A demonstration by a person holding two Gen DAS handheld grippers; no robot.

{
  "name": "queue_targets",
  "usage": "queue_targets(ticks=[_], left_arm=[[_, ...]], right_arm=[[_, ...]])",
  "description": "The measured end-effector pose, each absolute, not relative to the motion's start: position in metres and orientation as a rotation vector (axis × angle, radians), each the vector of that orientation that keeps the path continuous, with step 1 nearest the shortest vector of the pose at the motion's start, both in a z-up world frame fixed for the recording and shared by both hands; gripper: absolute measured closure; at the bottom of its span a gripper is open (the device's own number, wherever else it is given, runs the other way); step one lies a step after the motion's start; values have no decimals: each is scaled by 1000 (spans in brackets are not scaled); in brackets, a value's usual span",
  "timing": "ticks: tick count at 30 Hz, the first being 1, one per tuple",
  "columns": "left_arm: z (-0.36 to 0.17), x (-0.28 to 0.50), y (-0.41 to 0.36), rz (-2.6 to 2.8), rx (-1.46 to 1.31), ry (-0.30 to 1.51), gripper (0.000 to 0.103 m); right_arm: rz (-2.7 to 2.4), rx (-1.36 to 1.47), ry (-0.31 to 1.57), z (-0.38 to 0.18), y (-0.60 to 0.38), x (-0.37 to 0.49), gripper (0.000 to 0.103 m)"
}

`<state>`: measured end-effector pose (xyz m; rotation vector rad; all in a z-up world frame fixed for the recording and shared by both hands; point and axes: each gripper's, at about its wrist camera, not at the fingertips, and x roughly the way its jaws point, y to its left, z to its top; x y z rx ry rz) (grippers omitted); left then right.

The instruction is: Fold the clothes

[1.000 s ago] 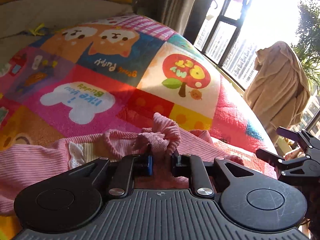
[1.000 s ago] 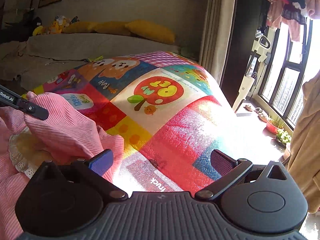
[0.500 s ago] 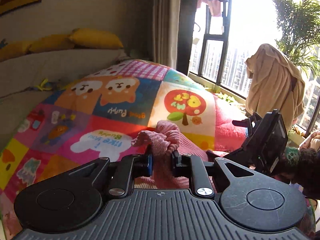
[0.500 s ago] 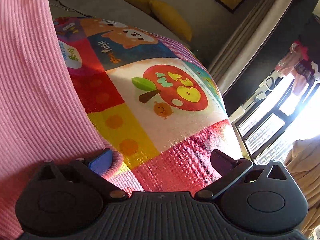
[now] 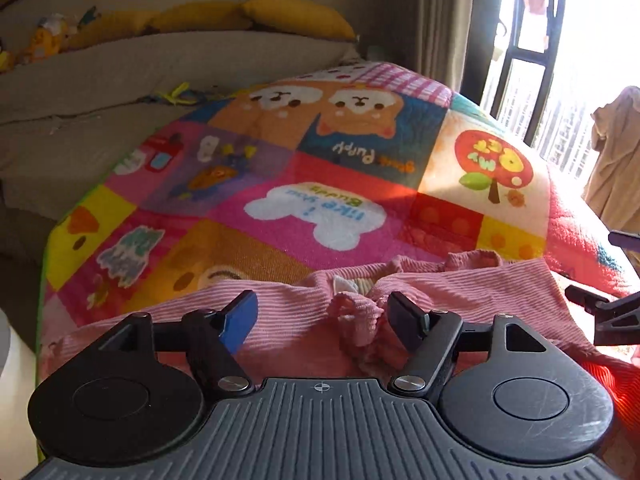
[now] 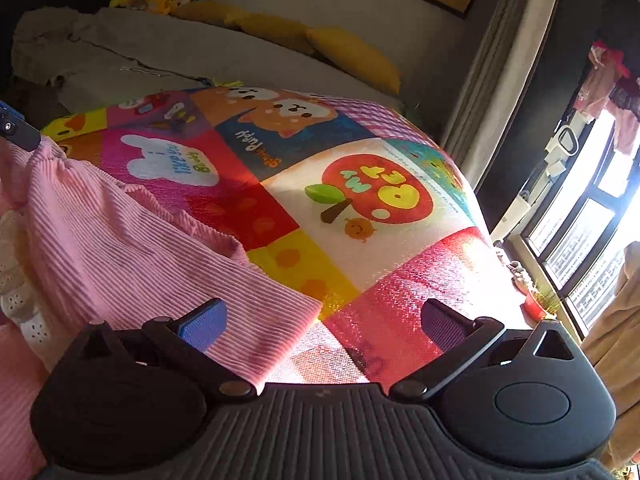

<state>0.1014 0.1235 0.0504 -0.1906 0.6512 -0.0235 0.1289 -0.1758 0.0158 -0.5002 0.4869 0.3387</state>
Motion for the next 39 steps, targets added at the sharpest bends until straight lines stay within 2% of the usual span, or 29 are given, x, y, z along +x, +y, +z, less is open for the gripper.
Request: queue_targets(ticks=[4,11,19,20,22,23,24,30,32,34,35,37,38,39], left_arm=[[61,76,172,7,-470,647,13],[9,45,260,151,-992,727,10],[-30,71,273,326,-1085,750,10],[-33,75,275,338,-1096,739,13],[-34,81,273,366,-1053,713,46],[-27,83,267,372,-987,697,75],[-14,84,258,359,-898,670,87],[86,88,178,207,-364,441,95],[114,94,141,98,-251,392,95],[121,103,102,-86,-179,420,95],[123,107,83,-178,-143,434,90],[108,107,43,-381,-79,516,66],[97,105,24,-460,-26,564,43],[88,100,11,-499,26,593,28]], right_arm=[[332,-589,494,-15,-153,129,0],[344,-453,465,27,-177,121,0],[301,-369,424,54,-214,93,0],[290,-361,426,55,-219,91,0],[263,-348,429,55,-229,87,0],[247,-342,430,55,-235,87,0],[231,-335,430,55,-240,86,0],[155,-216,445,57,-274,95,0],[143,-143,458,58,-284,100,0],[138,-83,469,59,-291,102,0],[137,-58,475,59,-294,103,0],[137,-52,482,58,-295,102,0],[142,-62,484,58,-294,101,0],[147,-73,486,58,-293,100,0]])
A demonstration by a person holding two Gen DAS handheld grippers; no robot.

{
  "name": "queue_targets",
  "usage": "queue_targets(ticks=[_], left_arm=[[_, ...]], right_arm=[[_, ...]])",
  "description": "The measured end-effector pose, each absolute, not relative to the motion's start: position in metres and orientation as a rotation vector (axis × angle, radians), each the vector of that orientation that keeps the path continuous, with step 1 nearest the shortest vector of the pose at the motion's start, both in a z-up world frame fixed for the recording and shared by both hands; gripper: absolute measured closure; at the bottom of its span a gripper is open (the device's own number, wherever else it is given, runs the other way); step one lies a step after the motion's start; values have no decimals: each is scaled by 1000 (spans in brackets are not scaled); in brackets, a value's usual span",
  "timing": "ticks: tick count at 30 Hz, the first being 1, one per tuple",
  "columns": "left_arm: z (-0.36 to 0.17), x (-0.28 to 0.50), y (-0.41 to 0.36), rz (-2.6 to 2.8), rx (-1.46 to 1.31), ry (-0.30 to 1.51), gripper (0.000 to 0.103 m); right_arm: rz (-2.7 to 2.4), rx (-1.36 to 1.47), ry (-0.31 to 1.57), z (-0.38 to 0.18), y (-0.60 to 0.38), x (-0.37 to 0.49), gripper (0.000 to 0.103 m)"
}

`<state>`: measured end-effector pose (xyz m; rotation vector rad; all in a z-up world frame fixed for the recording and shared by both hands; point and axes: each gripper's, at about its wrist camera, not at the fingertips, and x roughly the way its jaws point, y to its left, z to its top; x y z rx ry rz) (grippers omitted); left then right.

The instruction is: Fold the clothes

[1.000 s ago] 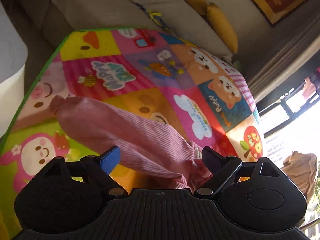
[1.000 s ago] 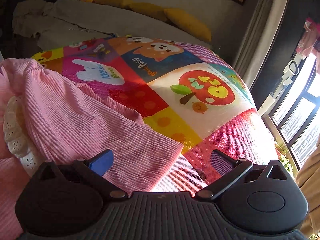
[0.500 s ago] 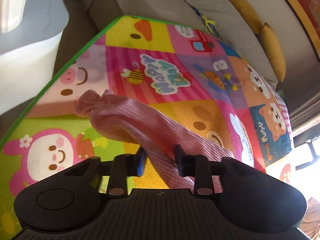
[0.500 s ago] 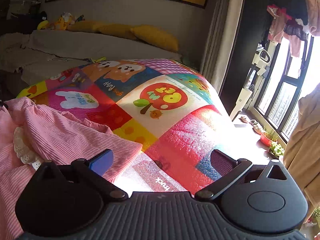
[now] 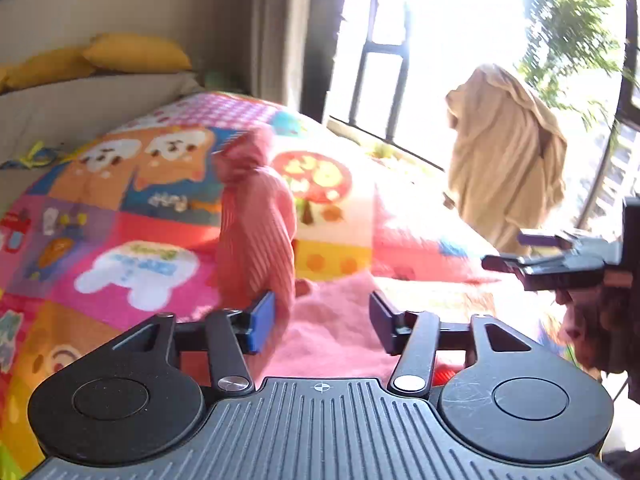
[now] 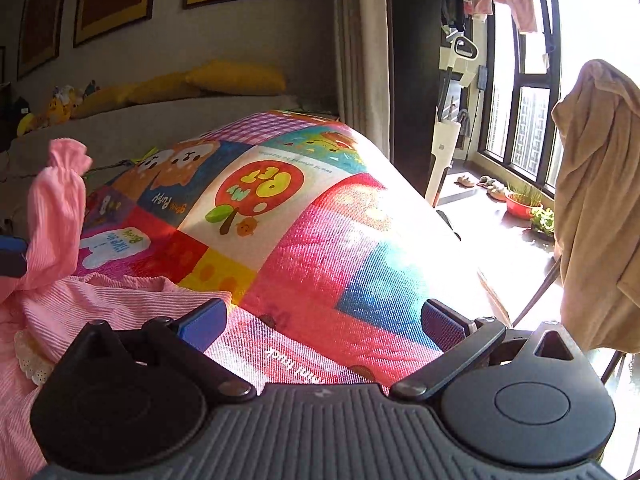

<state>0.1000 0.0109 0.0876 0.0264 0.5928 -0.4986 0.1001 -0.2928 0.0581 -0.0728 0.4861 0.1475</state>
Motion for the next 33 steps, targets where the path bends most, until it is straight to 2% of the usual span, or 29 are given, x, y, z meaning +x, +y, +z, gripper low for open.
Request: queue_targets(ticks=[3,7,11,19,22,24,27,33], left_arm=[[61,86,-20,-580,161,662,11],[48,82,-8,-528,179,677,8],[44,88,28,-468,51,701,6],[23,96,64,-465,-160,741,5],[21,98,61,-492,-148,738,5],[22,99,57,-518,-136,734,5],[22,102,47,-557,-123,727,4],[33,98,29,-682,-44,720,4]], right_arm=[[186,-115,475,62,-284,98,0],[268,-168,465,66,-255,107,0],[469,-107,543,61,-211,138,0],[731,530,913,2,-193,215,0],[909,867,946,-5,-209,222,0],[995,1003,902,2,-223,221,0],[1024,1005,809,25,-245,214,0],[579,352,689,69,-239,187,0]])
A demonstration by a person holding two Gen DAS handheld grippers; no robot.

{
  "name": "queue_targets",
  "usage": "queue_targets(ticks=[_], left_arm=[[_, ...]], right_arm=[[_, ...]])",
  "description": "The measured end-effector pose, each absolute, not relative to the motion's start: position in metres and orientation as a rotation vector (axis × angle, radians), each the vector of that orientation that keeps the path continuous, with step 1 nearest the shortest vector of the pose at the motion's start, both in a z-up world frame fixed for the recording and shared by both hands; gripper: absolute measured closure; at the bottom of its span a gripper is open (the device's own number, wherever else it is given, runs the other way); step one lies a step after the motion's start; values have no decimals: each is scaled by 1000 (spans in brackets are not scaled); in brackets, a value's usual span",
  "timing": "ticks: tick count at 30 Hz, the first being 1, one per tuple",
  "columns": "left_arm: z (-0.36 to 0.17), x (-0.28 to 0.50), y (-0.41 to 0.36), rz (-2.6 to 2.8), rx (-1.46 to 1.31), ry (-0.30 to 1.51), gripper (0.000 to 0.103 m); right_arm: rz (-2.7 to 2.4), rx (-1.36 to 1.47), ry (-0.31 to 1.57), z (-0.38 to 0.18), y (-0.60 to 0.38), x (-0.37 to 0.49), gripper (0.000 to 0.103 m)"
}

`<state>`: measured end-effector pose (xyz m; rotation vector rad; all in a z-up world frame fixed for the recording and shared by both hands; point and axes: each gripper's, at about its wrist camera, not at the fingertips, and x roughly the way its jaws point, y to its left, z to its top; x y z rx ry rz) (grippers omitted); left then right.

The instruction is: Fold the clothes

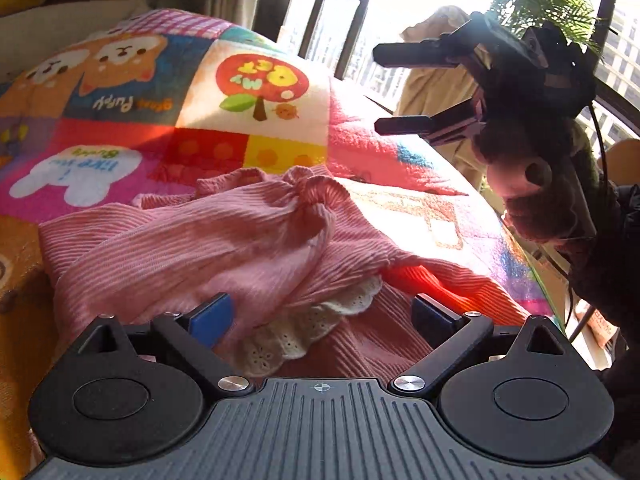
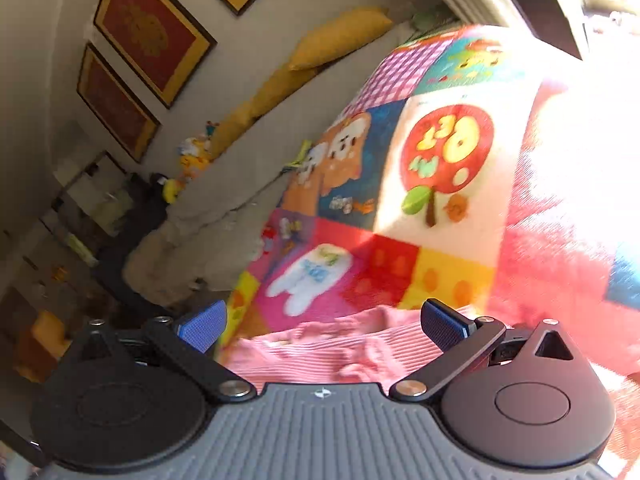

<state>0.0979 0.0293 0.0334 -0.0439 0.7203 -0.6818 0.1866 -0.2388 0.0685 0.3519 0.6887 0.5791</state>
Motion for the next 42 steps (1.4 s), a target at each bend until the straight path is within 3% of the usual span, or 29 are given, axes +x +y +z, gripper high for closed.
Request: queue_targets(ticks=[7,14,20,25,29,34,42], left_arm=[[74,127,75,-343,-75,604,4],[26,183,86,-14,148,742,4],[10,187,99,96,212,735,3],[37,163,106,-2,109,697,4],[50,136,92,-228,43,696,4],[17,131,70,-102,256,757,2],[20,132,78,-94,222,782,2]], right_arm=[[425,-124,627,42,-178,189,0],[334,-460,694,3,-159,174,0],[226,-524,612,15,-183,150,0],[324,-320,601,44,-197,152,0],[384,-356,669,27,-175,164,0],[295,-477,638,-1,-154,180,0],[428,-327,644,30,-182,148,0]])
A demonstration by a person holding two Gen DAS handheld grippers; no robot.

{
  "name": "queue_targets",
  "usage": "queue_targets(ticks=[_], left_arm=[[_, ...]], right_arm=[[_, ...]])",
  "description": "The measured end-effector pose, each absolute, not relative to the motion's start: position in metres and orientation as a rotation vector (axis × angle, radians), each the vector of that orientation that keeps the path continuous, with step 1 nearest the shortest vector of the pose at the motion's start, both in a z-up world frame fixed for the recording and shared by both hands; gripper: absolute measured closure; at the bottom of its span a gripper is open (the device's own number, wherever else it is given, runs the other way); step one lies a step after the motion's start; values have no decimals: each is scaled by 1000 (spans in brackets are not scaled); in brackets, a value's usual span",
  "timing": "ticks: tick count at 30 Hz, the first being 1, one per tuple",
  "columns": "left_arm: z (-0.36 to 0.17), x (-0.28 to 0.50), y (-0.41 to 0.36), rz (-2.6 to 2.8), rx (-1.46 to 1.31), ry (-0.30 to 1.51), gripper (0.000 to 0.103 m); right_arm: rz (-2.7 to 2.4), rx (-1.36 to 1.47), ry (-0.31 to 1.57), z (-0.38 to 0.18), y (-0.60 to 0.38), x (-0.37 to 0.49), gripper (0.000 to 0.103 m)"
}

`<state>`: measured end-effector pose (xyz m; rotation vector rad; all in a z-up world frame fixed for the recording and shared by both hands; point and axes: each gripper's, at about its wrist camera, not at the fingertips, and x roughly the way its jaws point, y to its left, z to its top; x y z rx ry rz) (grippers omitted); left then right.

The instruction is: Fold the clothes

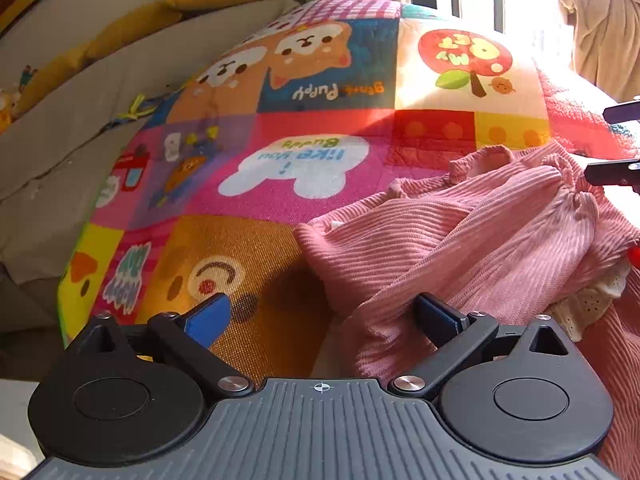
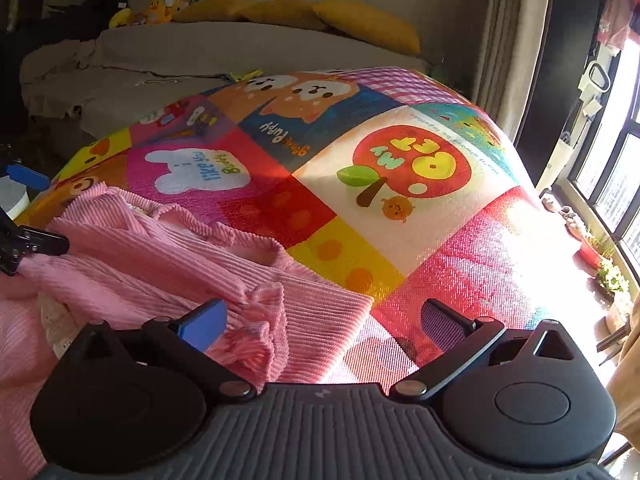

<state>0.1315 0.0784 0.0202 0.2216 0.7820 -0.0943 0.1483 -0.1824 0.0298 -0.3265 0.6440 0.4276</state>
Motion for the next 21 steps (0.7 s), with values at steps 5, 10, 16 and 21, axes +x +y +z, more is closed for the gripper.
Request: queue_targets(ticks=[5,10,16,21], left_arm=[[26,138,84,-159,93,807,2],[31,154,96,-393,-207,854,3],[18,190,92,-382,-266,930,2],[36,208,92,-496,-418,836,2]], right_arm=[[369,-414,668,-2,-178,138,0],[360,-307,744,-8,-184,147,0],[456,-20,868,4,-219,175,0],[397,26,771,22,-224,191,0]])
